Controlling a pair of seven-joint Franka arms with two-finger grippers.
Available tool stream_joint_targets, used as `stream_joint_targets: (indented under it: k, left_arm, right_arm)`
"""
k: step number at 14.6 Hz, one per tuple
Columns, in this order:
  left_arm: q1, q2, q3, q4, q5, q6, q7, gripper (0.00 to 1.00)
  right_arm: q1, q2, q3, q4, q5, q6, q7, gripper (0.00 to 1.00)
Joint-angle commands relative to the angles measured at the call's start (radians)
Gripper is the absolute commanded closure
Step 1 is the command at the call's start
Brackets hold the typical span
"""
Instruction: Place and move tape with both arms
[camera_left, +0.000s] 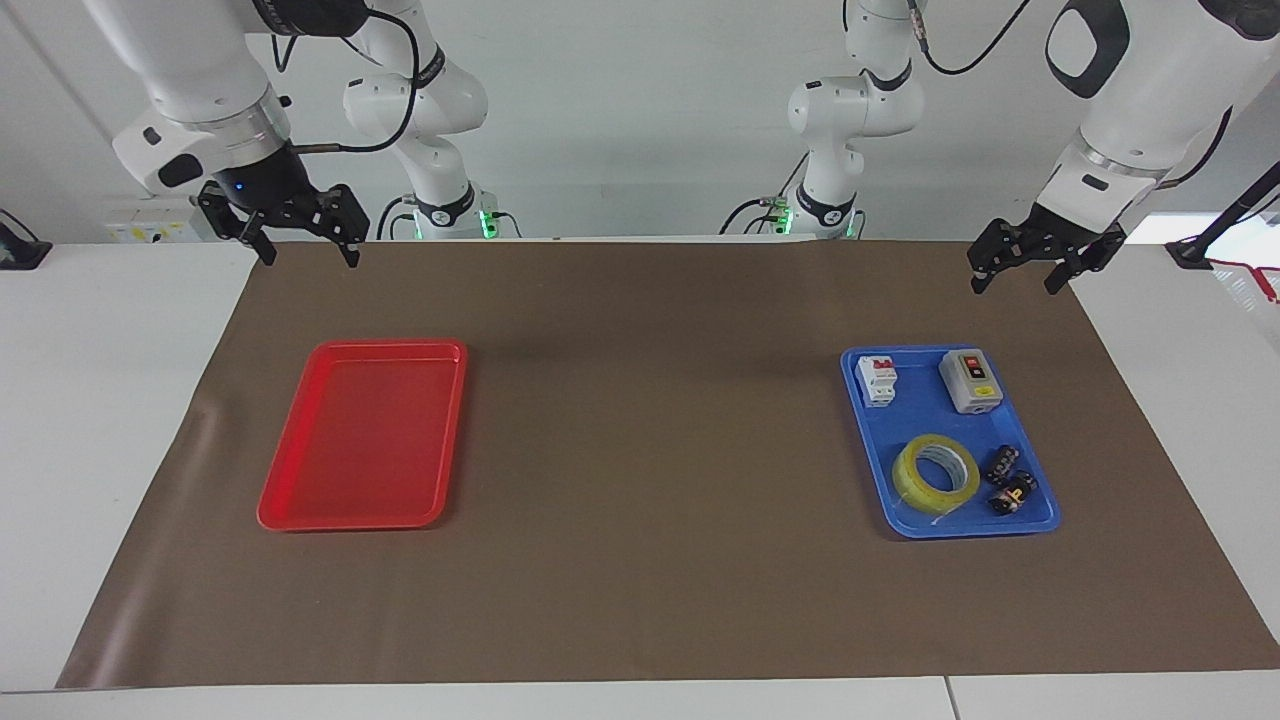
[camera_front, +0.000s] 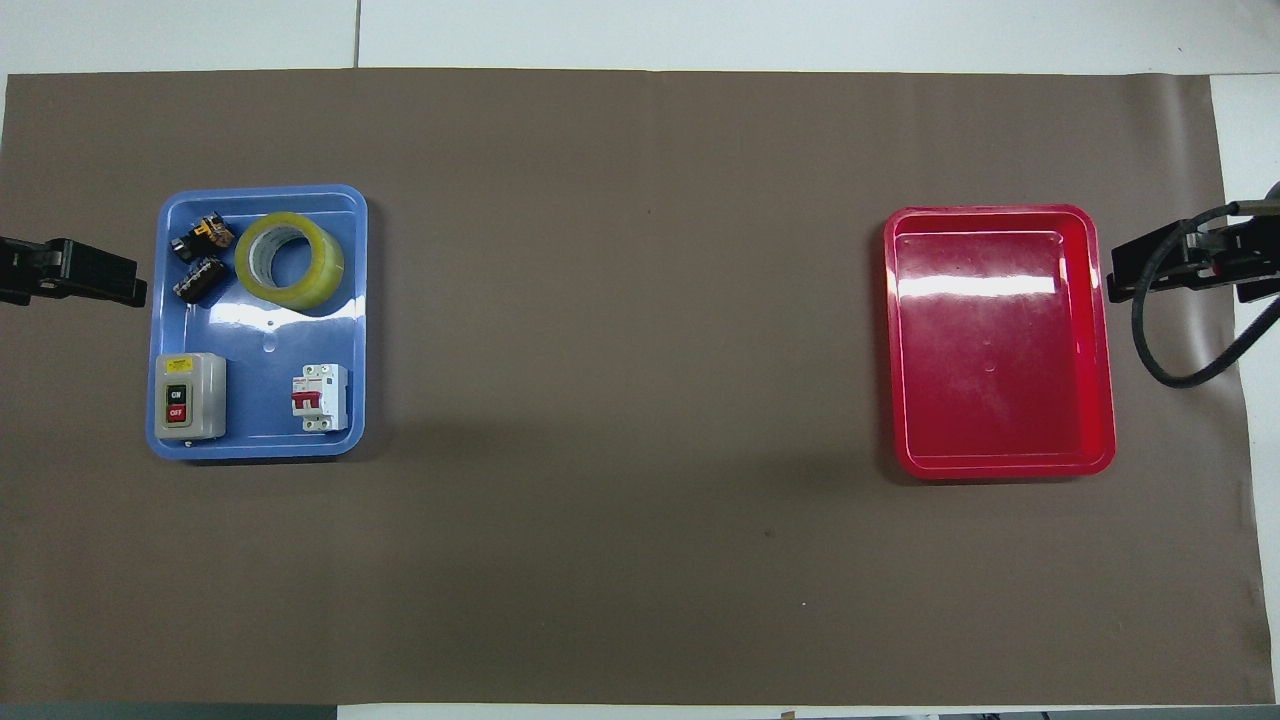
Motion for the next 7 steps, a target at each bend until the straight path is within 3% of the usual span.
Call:
stream_joint_targets:
  k: [1,7]
  left_arm:
    - [0.006,0.016,0.001,-0.041,-0.017,0.087,0.017,0.0]
    - [0.013,0.114,0.003,-0.093,-0.017,0.259,0.014,0.0]
  right_arm:
    - [-0.007,0.003,0.004,0.007,0.0,-0.001,-0.016,0.0]
    - [-0.007,0.003,0.004,0.006,0.0,-0.001,-0.014,0.0]
